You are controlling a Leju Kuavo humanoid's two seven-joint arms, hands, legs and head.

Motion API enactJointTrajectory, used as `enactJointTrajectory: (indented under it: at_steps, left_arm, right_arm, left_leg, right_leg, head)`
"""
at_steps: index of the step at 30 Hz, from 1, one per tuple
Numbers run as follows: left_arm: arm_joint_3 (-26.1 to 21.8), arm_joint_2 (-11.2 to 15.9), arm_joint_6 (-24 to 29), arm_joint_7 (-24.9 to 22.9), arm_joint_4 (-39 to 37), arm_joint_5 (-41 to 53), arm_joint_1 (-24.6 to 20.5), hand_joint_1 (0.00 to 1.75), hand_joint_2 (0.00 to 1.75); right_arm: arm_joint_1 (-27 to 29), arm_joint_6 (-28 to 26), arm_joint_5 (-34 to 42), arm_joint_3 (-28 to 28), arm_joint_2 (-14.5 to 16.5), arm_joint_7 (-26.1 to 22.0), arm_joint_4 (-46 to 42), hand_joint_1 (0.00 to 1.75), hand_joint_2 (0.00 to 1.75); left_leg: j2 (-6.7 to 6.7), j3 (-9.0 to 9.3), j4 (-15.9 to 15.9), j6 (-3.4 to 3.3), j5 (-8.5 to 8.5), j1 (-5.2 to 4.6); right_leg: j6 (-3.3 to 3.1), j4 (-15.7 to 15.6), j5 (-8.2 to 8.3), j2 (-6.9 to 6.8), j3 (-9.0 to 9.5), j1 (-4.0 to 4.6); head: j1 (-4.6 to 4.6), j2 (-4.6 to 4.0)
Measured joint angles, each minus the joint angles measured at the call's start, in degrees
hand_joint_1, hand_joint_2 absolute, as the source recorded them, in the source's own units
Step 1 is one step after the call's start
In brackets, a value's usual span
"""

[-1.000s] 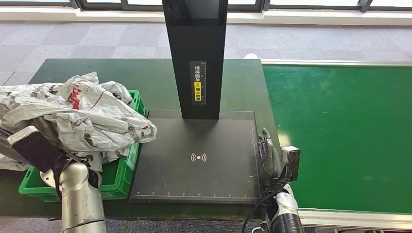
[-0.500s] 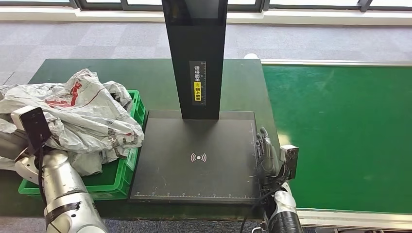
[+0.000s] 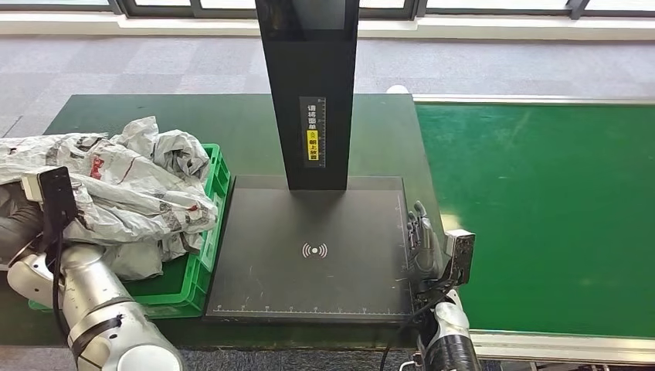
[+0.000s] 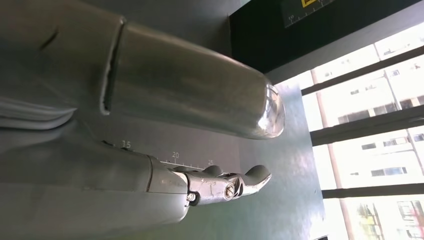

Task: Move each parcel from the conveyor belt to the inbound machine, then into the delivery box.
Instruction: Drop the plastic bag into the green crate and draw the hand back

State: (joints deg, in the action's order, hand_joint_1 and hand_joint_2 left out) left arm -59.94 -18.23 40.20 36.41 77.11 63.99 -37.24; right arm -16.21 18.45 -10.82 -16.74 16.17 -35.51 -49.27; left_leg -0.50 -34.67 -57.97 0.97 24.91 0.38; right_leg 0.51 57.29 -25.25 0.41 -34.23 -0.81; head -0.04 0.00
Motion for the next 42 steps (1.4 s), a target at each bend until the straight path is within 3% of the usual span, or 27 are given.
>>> enactJointTrajectory:
  at_steps: [6,10,20,23,29,35,42]
  left_arm:
    - [-2.1,-0.3,0.0,-0.9,-1.7,1.2,-0.9,0.0,1.75]
    - [-1.2,-0.6,0.0,-7.1,-3.2,3.7,0.2,0.0,1.75]
    - [10.5,-0.9,0.1,-21.3,-7.0,4.9,11.4,0.0,1.75]
    - [13.6,-1.4,0.1,-21.9,-7.1,4.1,14.9,0.0,1.75]
    - [16.3,-1.6,0.1,-22.1,-6.9,3.7,16.6,0.0,1.75]
    - [18.6,-1.3,0.1,-23.6,-0.3,-1.8,21.9,0.0,1.75]
    - [25.2,0.1,0.1,-33.9,14.8,4.4,29.2,0.0,1.75]
  right_arm:
    - [0.0,0.1,0.0,0.0,0.0,0.2,-0.1,0.0,0.0]
    - [0.2,0.5,0.0,0.0,0.0,0.7,-0.8,0.0,0.0]
    - [0.4,1.2,0.0,-0.1,-0.1,1.0,-1.8,0.0,0.0]
    - [0.7,1.3,0.1,-0.1,-0.2,1.0,-2.0,0.0,0.0]
    - [1.1,1.4,0.2,-0.1,-0.3,1.0,-2.4,0.0,0.0]
    - [1.4,1.2,0.1,-0.2,-0.3,1.2,-2.8,0.0,0.0]
    - [1.5,1.5,0.2,-0.4,-0.4,1.5,-3.0,0.0,0.0]
  left_leg:
    - [0.01,-0.01,0.0,0.0,0.0,0.0]
    - [0.03,-0.02,0.0,0.0,0.01,-0.01]
    - [0.03,0.05,0.0,-0.03,0.05,-0.13]
    - [0.02,0.02,0.0,-0.04,0.05,-0.11]
    - [-0.02,0.08,0.0,-0.05,0.03,-0.1]
    - [0.14,0.04,0.0,-0.02,0.05,-0.06]
    - [0.08,-0.09,0.0,-0.02,0.09,-0.01]
  right_leg:
    - [0.0,0.0,0.0,0.0,-0.02,0.0]
    - [0.0,0.0,0.0,0.0,-0.04,0.0]
    - [0.06,0.0,-0.1,-0.01,0.02,-0.1]
    - [0.07,0.0,-0.11,-0.02,0.02,-0.07]
    - [0.08,0.0,-0.1,-0.04,0.12,-0.08]
    - [0.06,0.0,-0.08,0.15,0.0,-0.03]
    - [0.06,0.0,-0.13,0.09,-0.04,0.0]
  head:
    - [0.0,0.0]
    - [0.0,0.0]
    - [0.0,0.0]
    - [0.01,0.0]
    - [0.0,0.0]
    - [0.0,0.0]
    - [0.02,0.0]
